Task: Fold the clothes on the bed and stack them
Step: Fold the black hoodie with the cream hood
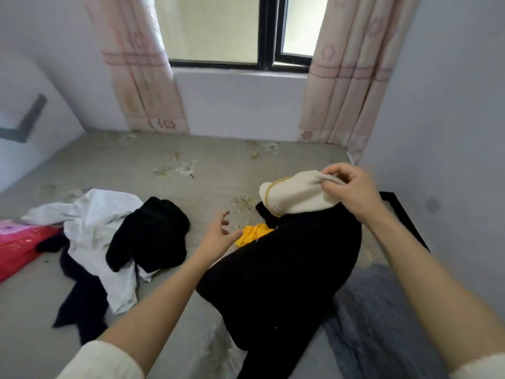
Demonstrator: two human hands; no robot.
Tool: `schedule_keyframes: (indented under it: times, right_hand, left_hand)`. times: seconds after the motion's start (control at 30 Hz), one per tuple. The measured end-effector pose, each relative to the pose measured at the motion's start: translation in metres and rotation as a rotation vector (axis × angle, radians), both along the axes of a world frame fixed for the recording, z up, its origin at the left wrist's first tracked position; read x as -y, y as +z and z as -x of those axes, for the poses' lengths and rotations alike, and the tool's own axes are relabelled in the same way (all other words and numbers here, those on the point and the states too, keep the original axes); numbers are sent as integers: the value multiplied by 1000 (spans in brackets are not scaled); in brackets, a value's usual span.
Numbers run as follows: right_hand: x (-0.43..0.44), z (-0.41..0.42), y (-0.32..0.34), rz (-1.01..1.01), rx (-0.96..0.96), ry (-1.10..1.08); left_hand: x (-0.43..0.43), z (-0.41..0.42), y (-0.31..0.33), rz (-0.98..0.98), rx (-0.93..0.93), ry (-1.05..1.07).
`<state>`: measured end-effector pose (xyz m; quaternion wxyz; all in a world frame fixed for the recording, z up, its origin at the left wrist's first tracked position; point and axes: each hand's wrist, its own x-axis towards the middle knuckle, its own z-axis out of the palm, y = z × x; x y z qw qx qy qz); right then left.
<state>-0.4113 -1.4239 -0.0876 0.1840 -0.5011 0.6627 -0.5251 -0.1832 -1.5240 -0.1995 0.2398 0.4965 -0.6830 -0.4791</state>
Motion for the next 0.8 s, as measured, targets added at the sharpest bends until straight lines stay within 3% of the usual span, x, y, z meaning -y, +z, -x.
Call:
schedule_keyframes:
  times: [0.2, 0.4, 0.5, 0.67, 0.8]
  right_hand:
    - [27, -64, 103, 236, 37, 234]
    - [36, -85, 164, 431, 220, 284]
    - [36, -86, 158, 436, 258, 248]
    - [38, -83, 110, 314, 273, 164]
    - [39, -77, 67, 213, 299, 87]
  left_hand:
    - [37, -46, 68, 170, -187, 36]
    - [56, -93, 73, 182, -241, 79]
    - [58, -113, 56, 52, -265, 129]
    - [52, -131, 12, -366, -317, -45]
    - [47, -130, -5, -350, -354, 2]
